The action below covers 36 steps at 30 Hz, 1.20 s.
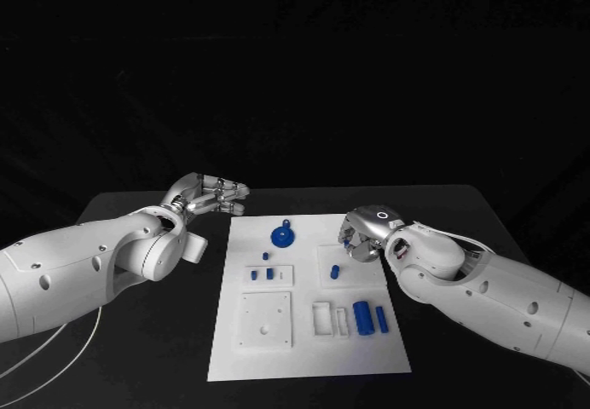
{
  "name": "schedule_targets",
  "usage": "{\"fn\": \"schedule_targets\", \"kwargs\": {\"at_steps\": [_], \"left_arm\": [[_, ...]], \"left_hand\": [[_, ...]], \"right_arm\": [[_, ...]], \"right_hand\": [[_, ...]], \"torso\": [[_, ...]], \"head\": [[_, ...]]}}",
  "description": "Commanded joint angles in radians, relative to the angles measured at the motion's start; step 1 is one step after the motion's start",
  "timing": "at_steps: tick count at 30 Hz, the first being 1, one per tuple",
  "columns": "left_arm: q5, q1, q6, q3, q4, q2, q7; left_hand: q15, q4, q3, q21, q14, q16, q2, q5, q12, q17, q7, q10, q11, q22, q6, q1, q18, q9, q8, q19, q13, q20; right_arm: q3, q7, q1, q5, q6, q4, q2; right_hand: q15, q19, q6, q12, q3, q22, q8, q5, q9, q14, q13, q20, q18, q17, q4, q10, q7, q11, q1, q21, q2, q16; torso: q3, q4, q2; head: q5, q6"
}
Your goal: Assemble the parts on the task board
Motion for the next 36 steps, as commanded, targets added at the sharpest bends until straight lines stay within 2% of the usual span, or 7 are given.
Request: {"fn": "schedule_targets", "kwargs": {"at_steps": [1,4,8,17,27,31,36], "left_arm": [[-0.019,0.001,0.009,0.001,0.002,0.0,0.002],[-0.02,0.001,0.007,0.001,0.003,-0.002,0.001],[-0.018,0.001,0.005,0.001,0.003,-0.003,0.0],[0.001,0.002,-0.025,0.001,-0.019,0.014,-0.019],[0.03,0.002,-0.021,0.001,-0.05,0.049,-0.009],[0.034,0.002,-0.02,0.001,-0.06,0.064,-0.006],[0.037,0.001,-0.016,0.001,-0.072,0.084,-0.005]], "left_hand": [[0.001,-0.005,0.0,0.004,0.001,-0.003,0.009,0.002,0.001,0.0,0.002,0.001,-0.001,-0.002,-0.007,-0.003,-0.016,-0.001,0.003,0.002,-0.001,0.001],[0.002,-0.005,-0.001,0.005,0.0,-0.003,0.008,0.002,0.001,-0.001,0.003,-0.001,0.0,-0.003,-0.009,-0.005,-0.016,-0.001,0.003,0.001,-0.001,0.001],[0.002,-0.005,-0.001,0.005,0.0,-0.003,0.008,0.002,0.001,-0.001,0.003,-0.001,0.0,-0.003,-0.009,-0.005,-0.016,-0.001,0.003,0.001,-0.001,0.001],[0.001,-0.006,-0.001,0.007,0.003,-0.001,0.005,0.002,0.001,0.0,0.002,0.001,-0.001,-0.004,-0.008,-0.006,-0.016,0.0,0.003,0.002,-0.001,0.001],[0.001,-0.007,0.002,0.008,0.003,-0.002,0.007,0.002,0.001,0.0,0.003,0.001,-0.001,-0.007,-0.01,-0.006,-0.016,-0.001,0.003,0.001,-0.001,0.001],[0.001,-0.007,0.002,0.008,0.003,-0.002,0.007,0.002,0.001,0.0,0.003,0.001,-0.001,-0.007,-0.01,-0.006,-0.016,-0.001,0.003,0.001,-0.001,0.001],[0.001,-0.008,0.003,0.009,0.001,-0.003,0.008,0.002,0.001,-0.001,0.003,0.0,-0.001,-0.009,-0.011,-0.006,-0.016,-0.001,0.003,0.0,-0.001,0.001]], "right_arm": [[0.009,-0.02,0.0,-0.012,-0.011,0.017,-0.003],[0.018,-0.025,-0.001,-0.013,-0.015,0.036,-0.007],[0.026,-0.025,-0.001,0.003,-0.018,0.069,-0.014],[0.031,-0.003,-0.019,0.072,-0.051,0.169,-0.016],[0.031,0.022,-0.064,0.101,-0.076,0.24,0.016],[0.029,0.028,-0.087,0.096,-0.083,0.241,0.036],[0.023,0.036,-0.12,0.092,-0.092,0.237,0.058]], "right_hand": [[-0.003,0.004,0.006,0.004,0.008,0.004,0.004,-0.002,0.0,-0.006,-0.001,0.0,0.003,-0.001,0.0,0.036,0.001,-0.027,-0.003,-0.004,0.001,0.007],[-0.005,0.018,0.006,0.004,0.012,0.041,0.003,-0.007,0.0,-0.006,-0.001,-0.001,0.002,-0.005,0.001,0.037,0.002,-0.027,-0.002,-0.039,-0.001,0.009],[-0.004,0.026,0.007,0.004,0.012,0.057,0.004,-0.013,0.0,-0.007,-0.001,-0.001,0.001,-0.007,0.003,0.036,0.001,-0.027,-0.001,-0.06,-0.001,0.01],[-0.005,0.04,0.005,0.004,0.006,0.086,0.004,-0.013,0.0,-0.006,-0.001,-0.002,0.002,-0.011,0.002,0.033,0.001,-0.027,0.0,-0.097,0.003,0.01],[-0.005,0.046,0.004,0.004,-0.004,0.09,0.004,-0.007,0.0,-0.006,-0.001,-0.002,0.003,-0.014,-0.001,0.032,0.002,-0.026,0.0,-0.112,0.009,0.009],[-0.005,0.047,0.004,0.004,-0.003,0.091,0.004,-0.008,0.0,-0.006,-0.001,-0.002,0.003,-0.014,-0.002,0.032,0.002,-0.026,0.001,-0.114,0.01,0.01],[-0.005,0.048,0.004,0.004,-0.002,0.091,0.004,-0.009,0.0,-0.005,-0.001,-0.002,0.004,-0.014,-0.003,0.032,0.002,-0.026,0.0,-0.115,0.011,0.01]], "torso": [[-0.0013,0.0001,-0.001],[-0.0002,-0.0013,-0.001],[-0.0022,0.0001,-0.002],[-0.0031,0.0056,-0.004],[-0.0096,0.0103,-0.012],[-0.0115,0.0122,-0.016],[-0.016,0.0177,-0.021]], "head": [[0.004,0.003],[0.011,0.006],[0.011,0.007],[0.031,0.01],[0.085,-0.001],[0.115,-0.015],[0.139,-0.03]]}}
